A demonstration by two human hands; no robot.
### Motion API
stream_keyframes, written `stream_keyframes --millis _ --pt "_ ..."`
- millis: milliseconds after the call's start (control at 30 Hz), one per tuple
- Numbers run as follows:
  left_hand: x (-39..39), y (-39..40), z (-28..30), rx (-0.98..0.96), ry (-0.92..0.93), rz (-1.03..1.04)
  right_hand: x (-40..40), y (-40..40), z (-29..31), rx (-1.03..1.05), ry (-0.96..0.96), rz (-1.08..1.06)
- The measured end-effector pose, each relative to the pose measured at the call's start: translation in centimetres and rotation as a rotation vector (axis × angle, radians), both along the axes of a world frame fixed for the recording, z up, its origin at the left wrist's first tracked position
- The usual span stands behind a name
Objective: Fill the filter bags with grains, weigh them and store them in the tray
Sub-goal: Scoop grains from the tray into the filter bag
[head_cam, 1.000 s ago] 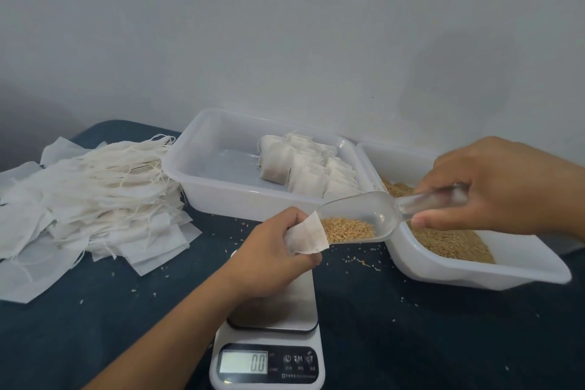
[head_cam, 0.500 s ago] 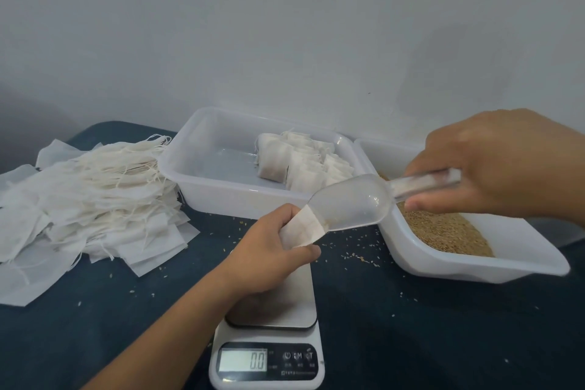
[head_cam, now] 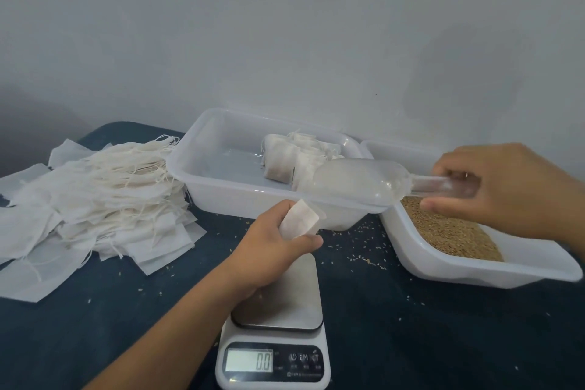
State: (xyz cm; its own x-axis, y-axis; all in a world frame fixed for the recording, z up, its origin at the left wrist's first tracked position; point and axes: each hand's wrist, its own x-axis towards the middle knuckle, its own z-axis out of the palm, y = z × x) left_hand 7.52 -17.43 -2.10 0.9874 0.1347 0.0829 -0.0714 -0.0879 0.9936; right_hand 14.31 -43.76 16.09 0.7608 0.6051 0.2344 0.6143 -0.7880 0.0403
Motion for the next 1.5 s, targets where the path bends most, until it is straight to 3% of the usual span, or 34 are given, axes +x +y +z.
stream_keyframes --millis 133,267,400,667,833,1000,1267,1400,1500 --pt "-0.4 0.1 0.8 -0.266 0.03 -0.155 1.4 -0.2 -5.5 0.346 0.255 -0.07" --pt "-0.6 0.6 1.0 -0.537 0.128 -0.318 0.4 3.6 -9.8 0.597 0.564 0.063" --pt "-0.9 1.3 0.9 -0.595 0.141 -0.509 -0.2 8.3 -11.8 0.767 0.776 0.209" --pt "-0.8 1.4 0.6 -0.627 0.148 -0.547 0.1 10.9 -12.7 0.923 0.788 0.44" --pt "-0.6 1.6 0.7 -0.6 0.116 -0.554 0.0 10.5 -12.9 1.047 0.718 0.402" --pt "-0.1 1.5 0.1 -0.441 0.028 -0.436 -0.1 10.0 -13.4 1.142 0.627 0.269" --pt "0.6 1.5 -0.2 -0.315 0.015 -0.032 -0.7 9.8 -14.6 1.205 0.644 0.147" --pt "0.9 3.4 1.0 -0.434 -0.086 0.304 -1.5 10.2 -15.2 1.154 0.908 0.166" --pt "0.7 5.2 2.0 -0.465 -0.207 0.499 -2.9 11.2 -16.0 0.975 1.06 0.193"
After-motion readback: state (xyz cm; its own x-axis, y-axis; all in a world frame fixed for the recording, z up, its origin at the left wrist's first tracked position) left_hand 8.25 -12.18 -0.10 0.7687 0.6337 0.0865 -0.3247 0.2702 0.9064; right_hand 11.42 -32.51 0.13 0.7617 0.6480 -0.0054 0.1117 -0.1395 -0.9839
